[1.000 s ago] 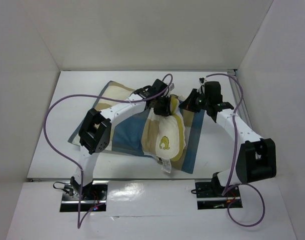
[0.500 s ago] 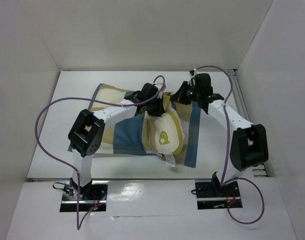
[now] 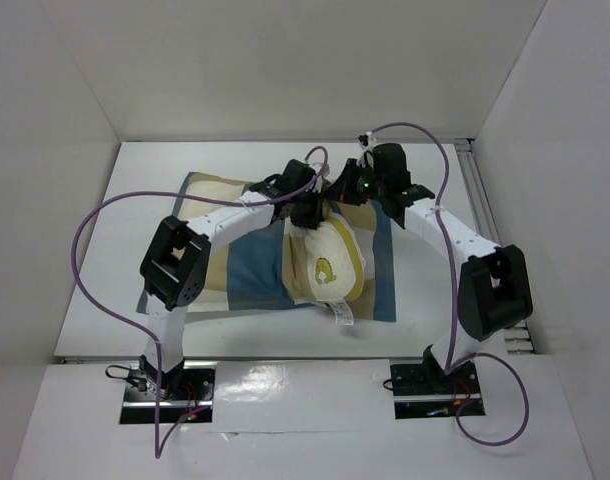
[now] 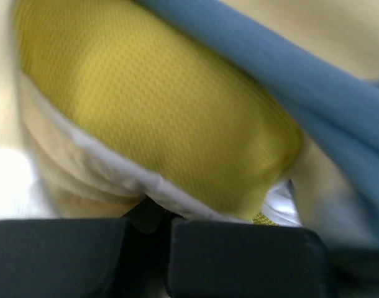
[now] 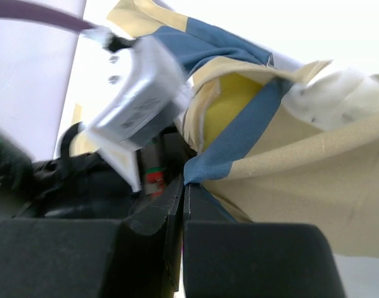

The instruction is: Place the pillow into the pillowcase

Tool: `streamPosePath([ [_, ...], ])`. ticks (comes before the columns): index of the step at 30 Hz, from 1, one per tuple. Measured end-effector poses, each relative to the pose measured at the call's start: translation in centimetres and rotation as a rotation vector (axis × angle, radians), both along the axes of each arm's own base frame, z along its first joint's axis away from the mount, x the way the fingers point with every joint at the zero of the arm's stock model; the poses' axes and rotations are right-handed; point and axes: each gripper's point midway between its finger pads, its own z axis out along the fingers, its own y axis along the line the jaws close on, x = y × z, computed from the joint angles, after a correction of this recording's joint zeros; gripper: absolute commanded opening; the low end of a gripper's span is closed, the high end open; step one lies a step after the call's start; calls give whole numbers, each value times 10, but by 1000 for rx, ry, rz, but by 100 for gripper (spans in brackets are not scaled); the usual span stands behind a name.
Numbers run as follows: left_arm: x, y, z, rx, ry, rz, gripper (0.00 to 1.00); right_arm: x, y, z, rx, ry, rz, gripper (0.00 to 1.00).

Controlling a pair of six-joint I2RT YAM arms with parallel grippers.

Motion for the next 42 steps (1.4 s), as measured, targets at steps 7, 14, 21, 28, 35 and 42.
streamPosePath([
  [7,-4,-4,2,-10,19,-40,0,-11,-9,17,-47,-62,15,0],
  [14,-10,-10,2,-70,73,-78,0,-26,-15,31,-78,-96,44,0],
  [21,-15,-23,26,-149,143,-123,0,-58,-27,29,-77,-117,55,0],
  [28,-25,-27,22,-172,204,-135,0,-66,-24,26,-62,-99,91,0],
  [35,-24,-24,24,-184,221,-104,0,-67,-6,16,-17,-52,214,0],
  [42,-23,-24,21,-177,259,-97,0,-70,-5,-12,-99,-38,263,0],
])
